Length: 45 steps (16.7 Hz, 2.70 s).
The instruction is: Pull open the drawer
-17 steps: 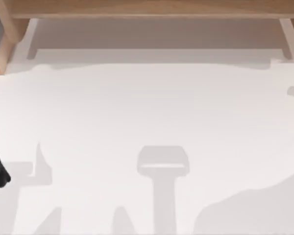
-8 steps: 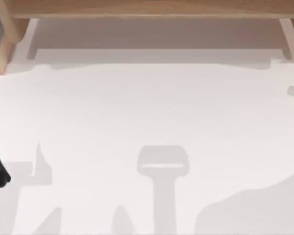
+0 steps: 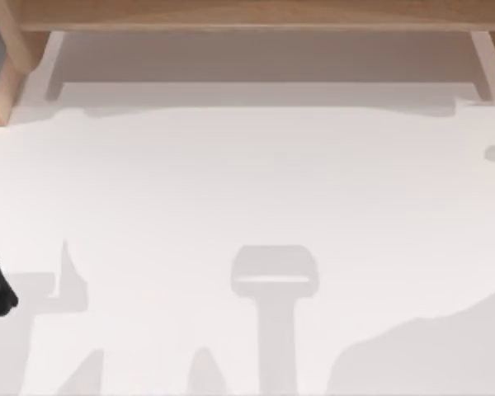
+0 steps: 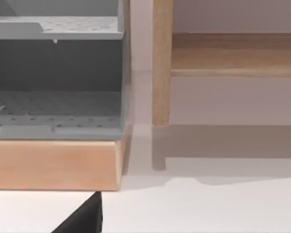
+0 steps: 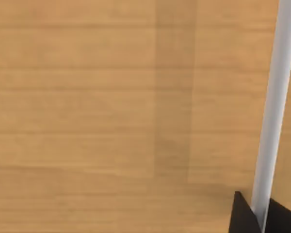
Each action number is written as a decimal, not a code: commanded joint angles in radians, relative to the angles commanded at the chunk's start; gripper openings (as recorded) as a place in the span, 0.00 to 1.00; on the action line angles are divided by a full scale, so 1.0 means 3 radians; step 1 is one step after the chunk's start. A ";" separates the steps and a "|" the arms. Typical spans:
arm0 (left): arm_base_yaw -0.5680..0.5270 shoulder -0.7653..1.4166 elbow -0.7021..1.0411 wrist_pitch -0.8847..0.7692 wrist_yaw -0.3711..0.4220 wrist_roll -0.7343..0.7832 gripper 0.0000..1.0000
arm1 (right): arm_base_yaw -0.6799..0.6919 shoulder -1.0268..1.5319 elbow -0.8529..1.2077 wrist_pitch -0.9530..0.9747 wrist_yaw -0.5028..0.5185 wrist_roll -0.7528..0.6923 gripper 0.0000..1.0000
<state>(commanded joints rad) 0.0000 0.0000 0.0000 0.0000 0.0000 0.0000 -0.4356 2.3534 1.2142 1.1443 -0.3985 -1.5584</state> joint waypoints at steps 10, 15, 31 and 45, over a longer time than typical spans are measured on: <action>0.0000 0.0000 0.0000 0.0000 0.0000 0.0000 1.00 | -0.0207 -0.0363 -0.0843 0.0451 -0.0199 0.0013 0.00; 0.0000 0.0000 0.0000 0.0000 0.0000 0.0000 1.00 | -0.0221 -0.0391 -0.0913 0.0503 -0.0215 0.0015 0.00; 0.0000 0.0000 0.0000 0.0000 0.0000 0.0000 1.00 | -0.0552 -0.0745 -0.1767 0.1037 -0.0553 0.0016 0.00; 0.0000 0.0000 0.0000 0.0000 0.0000 0.0000 1.00 | -0.0913 -0.0973 -0.2434 0.1453 -0.0921 0.0022 0.15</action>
<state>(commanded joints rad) 0.0000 0.0000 0.0000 0.0000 0.0000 0.0000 -0.7094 2.0615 0.4838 1.5803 -0.6747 -1.5516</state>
